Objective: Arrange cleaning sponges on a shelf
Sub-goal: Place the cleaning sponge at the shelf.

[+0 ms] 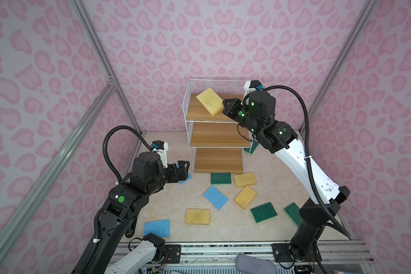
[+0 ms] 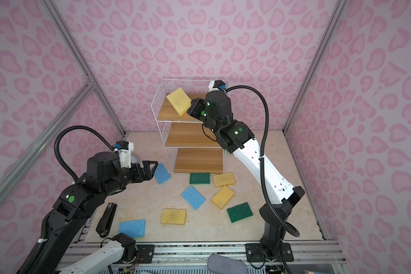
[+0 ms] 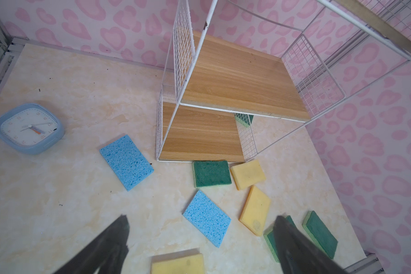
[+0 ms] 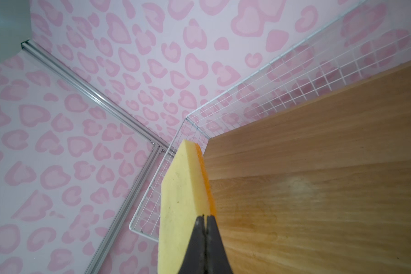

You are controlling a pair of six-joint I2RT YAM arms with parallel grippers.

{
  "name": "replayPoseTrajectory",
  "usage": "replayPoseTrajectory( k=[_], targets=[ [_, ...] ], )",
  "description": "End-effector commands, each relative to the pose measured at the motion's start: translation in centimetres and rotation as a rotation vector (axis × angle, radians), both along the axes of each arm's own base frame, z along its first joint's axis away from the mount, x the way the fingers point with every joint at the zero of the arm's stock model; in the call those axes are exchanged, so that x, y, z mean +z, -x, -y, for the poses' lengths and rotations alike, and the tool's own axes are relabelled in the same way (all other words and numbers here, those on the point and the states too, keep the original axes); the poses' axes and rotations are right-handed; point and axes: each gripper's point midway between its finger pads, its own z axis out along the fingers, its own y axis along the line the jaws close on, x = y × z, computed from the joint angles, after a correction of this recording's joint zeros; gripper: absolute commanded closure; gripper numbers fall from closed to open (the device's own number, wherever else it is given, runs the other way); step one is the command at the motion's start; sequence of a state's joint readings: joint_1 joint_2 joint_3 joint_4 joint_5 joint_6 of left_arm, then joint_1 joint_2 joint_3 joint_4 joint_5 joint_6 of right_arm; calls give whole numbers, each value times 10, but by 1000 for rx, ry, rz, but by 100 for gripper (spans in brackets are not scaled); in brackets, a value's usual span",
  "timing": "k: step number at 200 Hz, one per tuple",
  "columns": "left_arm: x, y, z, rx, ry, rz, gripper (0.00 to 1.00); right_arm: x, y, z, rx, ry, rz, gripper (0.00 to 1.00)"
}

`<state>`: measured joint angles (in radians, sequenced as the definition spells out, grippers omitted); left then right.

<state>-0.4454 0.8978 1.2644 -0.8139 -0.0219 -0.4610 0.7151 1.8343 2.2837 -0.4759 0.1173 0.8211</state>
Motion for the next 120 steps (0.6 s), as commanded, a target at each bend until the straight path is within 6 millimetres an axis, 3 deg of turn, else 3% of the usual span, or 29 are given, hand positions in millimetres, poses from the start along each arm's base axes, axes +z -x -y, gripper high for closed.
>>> replayPoseTrajectory(
  k=[1,61,92,110,120],
  targets=[
    [8,-3,6,-29,11,29,4,-11,-20,5,-110,-7,-28,100],
    [7,-6,9,-54,-10,17,4,-33,-44,-28,-90,10,-43,100],
    [0,-9,12,-67,-2,2,4,-41,-44,-39,-64,25,-50,89],
    [-1,-9,14,-73,2,-1,4,-38,-39,-46,-36,26,-38,72],
    [-1,-9,14,-74,1,-2,4,-36,-36,-50,-25,35,-26,67]
  ],
)
